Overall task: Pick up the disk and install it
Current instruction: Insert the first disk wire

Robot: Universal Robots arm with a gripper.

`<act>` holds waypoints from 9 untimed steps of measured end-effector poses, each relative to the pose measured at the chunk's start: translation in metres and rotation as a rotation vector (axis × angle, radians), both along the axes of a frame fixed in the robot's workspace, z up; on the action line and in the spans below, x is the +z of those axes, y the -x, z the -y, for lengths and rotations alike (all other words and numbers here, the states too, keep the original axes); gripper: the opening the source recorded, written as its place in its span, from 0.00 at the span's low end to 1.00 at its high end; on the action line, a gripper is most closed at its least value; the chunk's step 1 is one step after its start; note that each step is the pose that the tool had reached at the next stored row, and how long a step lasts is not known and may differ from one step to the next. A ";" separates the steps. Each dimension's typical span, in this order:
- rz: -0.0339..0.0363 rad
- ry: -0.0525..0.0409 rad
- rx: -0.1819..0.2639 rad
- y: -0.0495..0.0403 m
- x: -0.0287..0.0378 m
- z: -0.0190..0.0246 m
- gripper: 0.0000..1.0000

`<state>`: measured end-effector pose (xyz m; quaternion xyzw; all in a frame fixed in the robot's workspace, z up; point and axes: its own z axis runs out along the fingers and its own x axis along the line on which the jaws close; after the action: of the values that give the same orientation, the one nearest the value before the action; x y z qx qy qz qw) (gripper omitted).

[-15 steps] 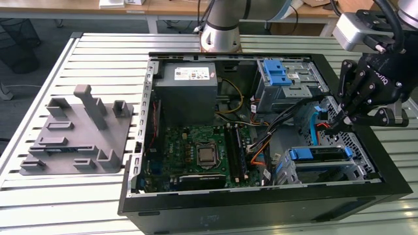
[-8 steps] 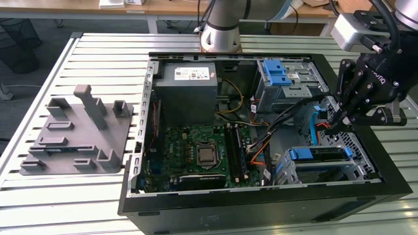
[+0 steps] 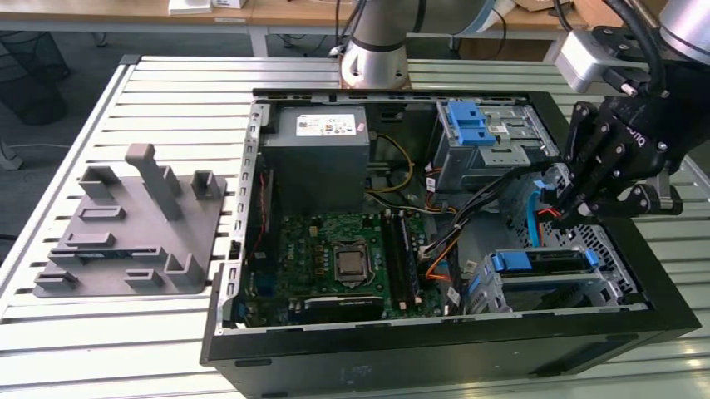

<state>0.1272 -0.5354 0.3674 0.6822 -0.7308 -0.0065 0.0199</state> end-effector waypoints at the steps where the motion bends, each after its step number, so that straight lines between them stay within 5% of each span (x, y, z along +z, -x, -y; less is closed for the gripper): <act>1: 0.0005 0.0001 0.000 0.0000 -0.0011 -0.0002 0.25; 9: 0.0156 0.0031 0.000 -0.0001 -0.0096 -0.0003 0.25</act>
<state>0.1273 -0.5351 0.3579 0.6823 -0.7309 -0.0001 0.0153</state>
